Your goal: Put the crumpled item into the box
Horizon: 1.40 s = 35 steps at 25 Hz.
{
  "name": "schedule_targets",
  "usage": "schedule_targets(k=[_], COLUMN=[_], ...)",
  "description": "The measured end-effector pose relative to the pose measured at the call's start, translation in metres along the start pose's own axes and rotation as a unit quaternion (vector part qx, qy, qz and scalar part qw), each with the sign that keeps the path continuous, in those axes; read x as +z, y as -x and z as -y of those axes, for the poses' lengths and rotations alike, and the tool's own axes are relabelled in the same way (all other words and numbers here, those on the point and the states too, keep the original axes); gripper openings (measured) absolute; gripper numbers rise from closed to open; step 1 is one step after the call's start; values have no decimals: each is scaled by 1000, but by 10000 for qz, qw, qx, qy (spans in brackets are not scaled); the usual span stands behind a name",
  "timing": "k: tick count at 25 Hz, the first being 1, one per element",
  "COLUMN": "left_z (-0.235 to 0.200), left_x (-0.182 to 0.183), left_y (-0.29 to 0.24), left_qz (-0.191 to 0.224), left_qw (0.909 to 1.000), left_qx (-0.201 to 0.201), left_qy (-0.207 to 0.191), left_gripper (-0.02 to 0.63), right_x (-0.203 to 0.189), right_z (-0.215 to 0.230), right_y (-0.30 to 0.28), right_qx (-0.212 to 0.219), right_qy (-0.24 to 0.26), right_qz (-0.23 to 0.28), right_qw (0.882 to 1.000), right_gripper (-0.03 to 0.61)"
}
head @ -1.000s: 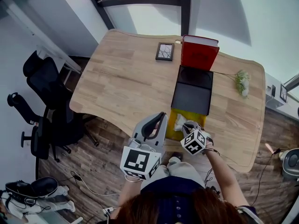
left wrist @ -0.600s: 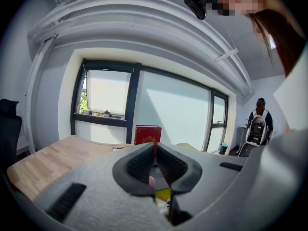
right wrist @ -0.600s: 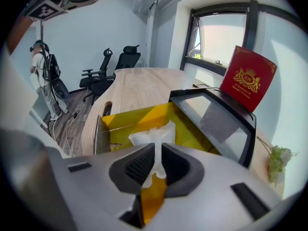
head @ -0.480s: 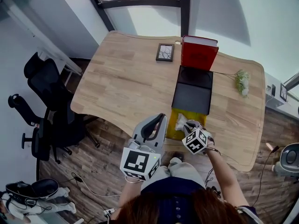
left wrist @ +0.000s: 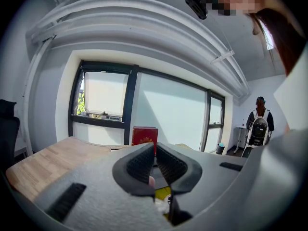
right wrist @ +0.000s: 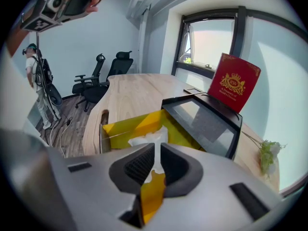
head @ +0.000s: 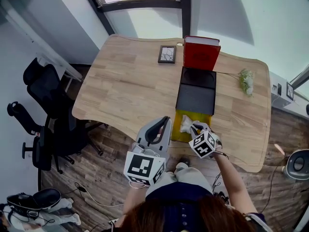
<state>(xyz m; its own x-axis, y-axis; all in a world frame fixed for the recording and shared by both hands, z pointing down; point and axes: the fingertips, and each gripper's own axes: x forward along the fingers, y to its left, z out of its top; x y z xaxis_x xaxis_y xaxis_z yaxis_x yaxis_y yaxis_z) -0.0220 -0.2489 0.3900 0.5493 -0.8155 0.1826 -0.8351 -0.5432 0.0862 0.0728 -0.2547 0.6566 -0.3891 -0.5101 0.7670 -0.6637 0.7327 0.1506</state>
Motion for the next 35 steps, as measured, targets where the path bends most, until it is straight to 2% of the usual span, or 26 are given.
schedule_targets(k=[15,35], left_z=[11,27], left_x=[10,20], left_y=[24,58], left_qz=[226,449], left_qw=[9994,9970], left_qx=[-251,-583], left_qy=[-96,-225], left_gripper=[35,35], right_x=[20,48], right_z=[-1,-6], right_y=[38,98], right_qx=[-521,-1192], right_qy=[-455,-1092], right_qz=[346,955], right_qw=[9970,9822], right_gripper=[31,29])
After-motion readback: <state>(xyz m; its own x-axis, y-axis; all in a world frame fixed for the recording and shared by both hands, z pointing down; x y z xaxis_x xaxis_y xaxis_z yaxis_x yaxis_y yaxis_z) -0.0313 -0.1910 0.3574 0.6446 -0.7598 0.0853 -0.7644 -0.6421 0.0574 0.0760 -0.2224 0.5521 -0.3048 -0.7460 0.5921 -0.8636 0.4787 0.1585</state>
